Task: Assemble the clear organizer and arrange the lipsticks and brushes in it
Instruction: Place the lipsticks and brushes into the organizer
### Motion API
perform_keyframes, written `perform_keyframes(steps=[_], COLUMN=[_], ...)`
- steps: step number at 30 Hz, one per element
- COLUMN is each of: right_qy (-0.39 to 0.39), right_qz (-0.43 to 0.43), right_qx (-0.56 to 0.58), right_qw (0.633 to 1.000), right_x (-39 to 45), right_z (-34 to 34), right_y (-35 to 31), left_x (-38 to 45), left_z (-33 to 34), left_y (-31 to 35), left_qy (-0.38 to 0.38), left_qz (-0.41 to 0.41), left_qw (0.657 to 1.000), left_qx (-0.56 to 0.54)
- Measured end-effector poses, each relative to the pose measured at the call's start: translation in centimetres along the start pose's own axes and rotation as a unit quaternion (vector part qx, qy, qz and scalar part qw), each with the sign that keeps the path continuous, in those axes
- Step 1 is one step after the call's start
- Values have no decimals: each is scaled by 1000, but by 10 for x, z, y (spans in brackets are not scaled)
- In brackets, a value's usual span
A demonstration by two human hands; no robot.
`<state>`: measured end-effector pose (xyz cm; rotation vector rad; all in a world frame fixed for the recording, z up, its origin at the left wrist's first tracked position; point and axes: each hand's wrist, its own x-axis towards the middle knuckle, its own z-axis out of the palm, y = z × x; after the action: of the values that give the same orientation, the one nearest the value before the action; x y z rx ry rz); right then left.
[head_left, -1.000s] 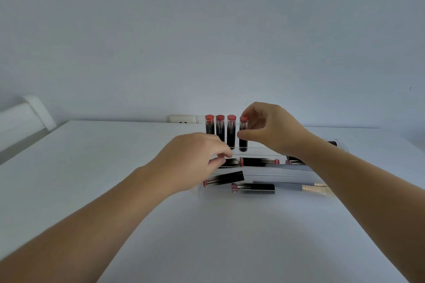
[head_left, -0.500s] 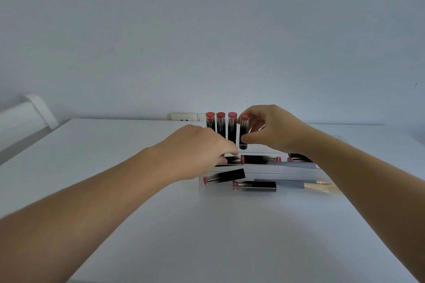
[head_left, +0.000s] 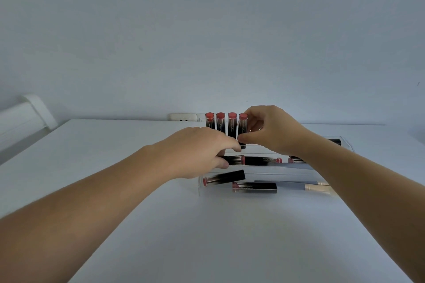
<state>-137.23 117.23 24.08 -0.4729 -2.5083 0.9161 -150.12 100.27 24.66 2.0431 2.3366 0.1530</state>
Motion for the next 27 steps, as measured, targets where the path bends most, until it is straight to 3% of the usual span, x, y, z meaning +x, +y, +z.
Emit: perform_keyframes(steps=[6, 10, 18, 23, 27], right_qy=[-4, -5, -17, -26, -33], right_qz=[6, 7, 16, 10, 15], right_qx=[-4, -11, -4, 8, 18], right_qw=[1000, 1000, 1000, 1000, 999], right_x=[1, 1, 0, 0, -2], right_z=[0, 0, 0, 0, -5], right_y=[0, -1, 0, 0, 0], left_x=[-5, -13, -32, -30, -28], left_z=[3, 4, 21, 37, 42], left_y=[-5, -11, -20, -24, -23], left_qy=[45, 124, 292, 322, 325], left_qz=[21, 24, -29, -22, -7], left_qw=[999, 986, 896, 879, 899], left_qx=[-18, -105, -333, -351, -294])
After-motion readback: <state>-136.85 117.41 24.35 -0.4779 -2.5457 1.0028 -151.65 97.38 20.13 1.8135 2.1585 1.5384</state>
